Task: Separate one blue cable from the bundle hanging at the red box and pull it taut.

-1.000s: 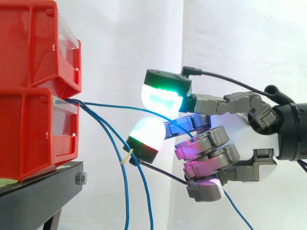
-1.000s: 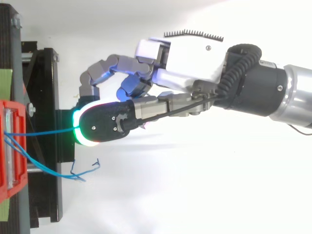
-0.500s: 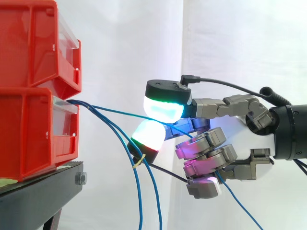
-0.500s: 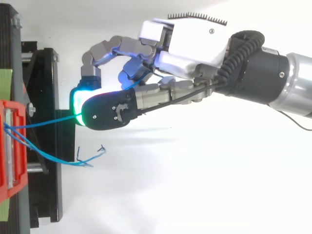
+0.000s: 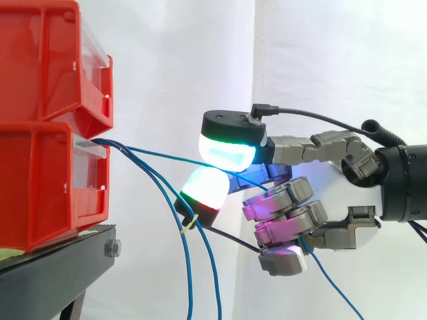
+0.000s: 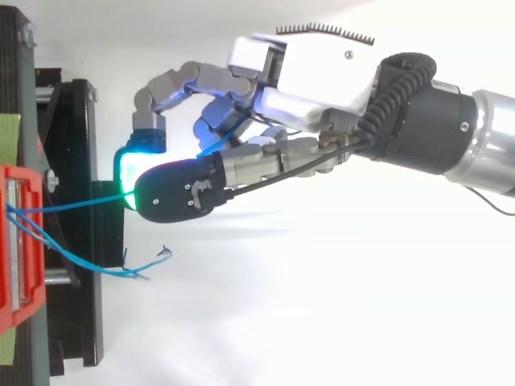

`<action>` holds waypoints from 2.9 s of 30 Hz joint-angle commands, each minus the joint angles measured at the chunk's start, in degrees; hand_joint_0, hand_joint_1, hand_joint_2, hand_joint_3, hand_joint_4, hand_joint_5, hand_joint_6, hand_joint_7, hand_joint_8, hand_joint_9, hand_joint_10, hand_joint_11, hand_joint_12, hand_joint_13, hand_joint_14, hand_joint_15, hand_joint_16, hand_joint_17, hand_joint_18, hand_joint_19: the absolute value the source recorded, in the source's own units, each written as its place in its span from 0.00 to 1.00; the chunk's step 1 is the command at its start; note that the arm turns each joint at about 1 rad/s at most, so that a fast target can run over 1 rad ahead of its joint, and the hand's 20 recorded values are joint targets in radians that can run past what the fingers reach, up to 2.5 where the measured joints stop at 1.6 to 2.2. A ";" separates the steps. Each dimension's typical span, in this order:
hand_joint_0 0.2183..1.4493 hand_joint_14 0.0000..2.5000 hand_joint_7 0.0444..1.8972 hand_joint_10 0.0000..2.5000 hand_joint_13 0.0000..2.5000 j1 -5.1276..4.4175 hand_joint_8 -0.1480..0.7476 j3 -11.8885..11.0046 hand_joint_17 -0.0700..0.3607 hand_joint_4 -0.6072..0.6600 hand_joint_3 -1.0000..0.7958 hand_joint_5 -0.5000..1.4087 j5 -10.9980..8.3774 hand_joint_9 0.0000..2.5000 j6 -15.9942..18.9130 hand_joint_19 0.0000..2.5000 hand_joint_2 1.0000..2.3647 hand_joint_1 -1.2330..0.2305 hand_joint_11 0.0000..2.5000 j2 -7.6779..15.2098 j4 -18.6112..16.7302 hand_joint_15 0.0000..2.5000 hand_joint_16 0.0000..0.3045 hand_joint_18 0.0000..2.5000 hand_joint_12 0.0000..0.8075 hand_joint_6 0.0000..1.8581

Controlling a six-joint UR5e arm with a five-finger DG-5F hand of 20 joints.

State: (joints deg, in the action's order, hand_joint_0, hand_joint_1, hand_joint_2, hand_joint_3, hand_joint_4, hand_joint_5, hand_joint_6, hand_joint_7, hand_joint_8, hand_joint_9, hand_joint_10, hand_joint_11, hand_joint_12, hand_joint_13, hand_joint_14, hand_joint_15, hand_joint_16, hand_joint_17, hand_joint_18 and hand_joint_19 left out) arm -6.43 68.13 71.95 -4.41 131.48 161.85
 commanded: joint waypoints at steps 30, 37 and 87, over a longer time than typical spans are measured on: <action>0.35 0.70 0.70 0.62 0.41 -1.13 0.50 -0.01 0.43 0.40 0.57 0.17 1.53 0.42 0.36 0.46 0.02 0.30 0.64 0.00 1.54 0.61 0.17 0.46 0.49 0.48; 0.37 0.70 0.75 0.63 0.41 -1.30 0.49 -0.01 0.42 0.34 0.59 0.17 1.53 0.42 0.54 0.46 0.02 0.31 0.66 0.00 1.62 0.62 0.16 0.46 0.49 0.48; 0.46 1.00 0.86 1.00 0.32 -1.83 0.52 1.48 0.36 0.36 0.55 0.16 1.88 0.33 -0.87 0.58 0.02 0.32 0.65 0.00 0.22 0.69 0.12 0.54 0.52 0.49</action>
State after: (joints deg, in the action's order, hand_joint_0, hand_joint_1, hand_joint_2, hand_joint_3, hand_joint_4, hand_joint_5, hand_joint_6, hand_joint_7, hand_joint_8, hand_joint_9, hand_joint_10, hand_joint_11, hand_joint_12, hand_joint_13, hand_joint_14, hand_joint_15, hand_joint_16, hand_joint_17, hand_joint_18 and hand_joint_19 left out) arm -8.26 69.61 74.04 -4.53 131.48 161.99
